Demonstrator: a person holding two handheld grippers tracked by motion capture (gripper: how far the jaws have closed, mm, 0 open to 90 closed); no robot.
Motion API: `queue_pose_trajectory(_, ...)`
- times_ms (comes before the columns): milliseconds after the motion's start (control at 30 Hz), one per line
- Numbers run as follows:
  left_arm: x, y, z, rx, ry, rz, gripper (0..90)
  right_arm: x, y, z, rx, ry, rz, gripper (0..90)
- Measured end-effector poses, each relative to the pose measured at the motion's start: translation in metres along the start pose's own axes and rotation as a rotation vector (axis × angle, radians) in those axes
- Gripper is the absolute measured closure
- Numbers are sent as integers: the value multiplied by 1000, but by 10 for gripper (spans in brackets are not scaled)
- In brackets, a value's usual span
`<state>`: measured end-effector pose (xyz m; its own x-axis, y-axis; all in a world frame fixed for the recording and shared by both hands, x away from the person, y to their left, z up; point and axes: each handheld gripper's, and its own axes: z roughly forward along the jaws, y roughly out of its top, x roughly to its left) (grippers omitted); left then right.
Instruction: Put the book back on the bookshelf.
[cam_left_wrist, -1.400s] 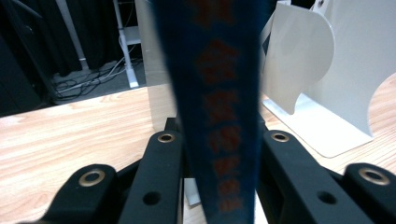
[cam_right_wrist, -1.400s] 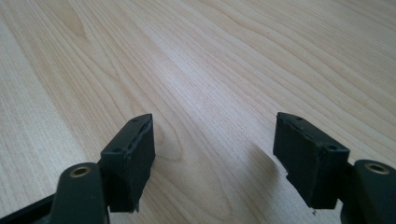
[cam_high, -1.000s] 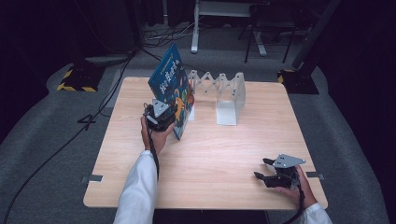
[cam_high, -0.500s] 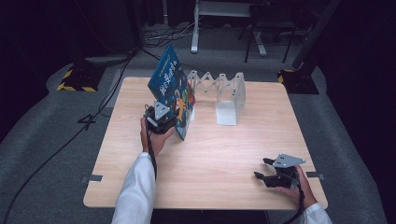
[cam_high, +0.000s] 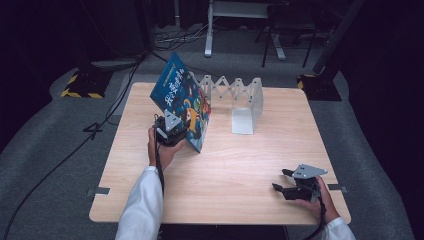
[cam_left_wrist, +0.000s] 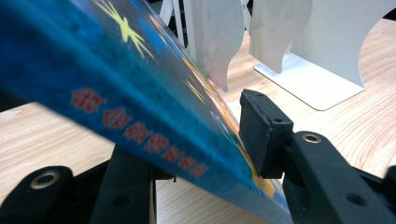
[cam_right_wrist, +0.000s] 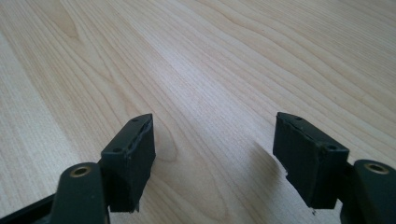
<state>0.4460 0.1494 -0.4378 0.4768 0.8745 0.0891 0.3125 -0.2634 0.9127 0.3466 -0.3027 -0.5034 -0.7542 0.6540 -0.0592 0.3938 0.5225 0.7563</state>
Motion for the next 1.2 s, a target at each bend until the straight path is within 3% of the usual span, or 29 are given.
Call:
queue_pose_trajectory(333,1,4,-5,22,6,30,588,-1,1,0,2,-1,7,305)
queue_pose_trajectory(700,3,6,-10,57,-27,79,564,-4,1,-1,1,-2,36,287)
queue_pose_trajectory(933,2,8,-17,69,-65,84,448,-7,2,-4,-8,-5,69,259)
queue_pose_trajectory(1200,1,8,-23,97,-107,66,373,-5,5,-10,3,-37,52,267)
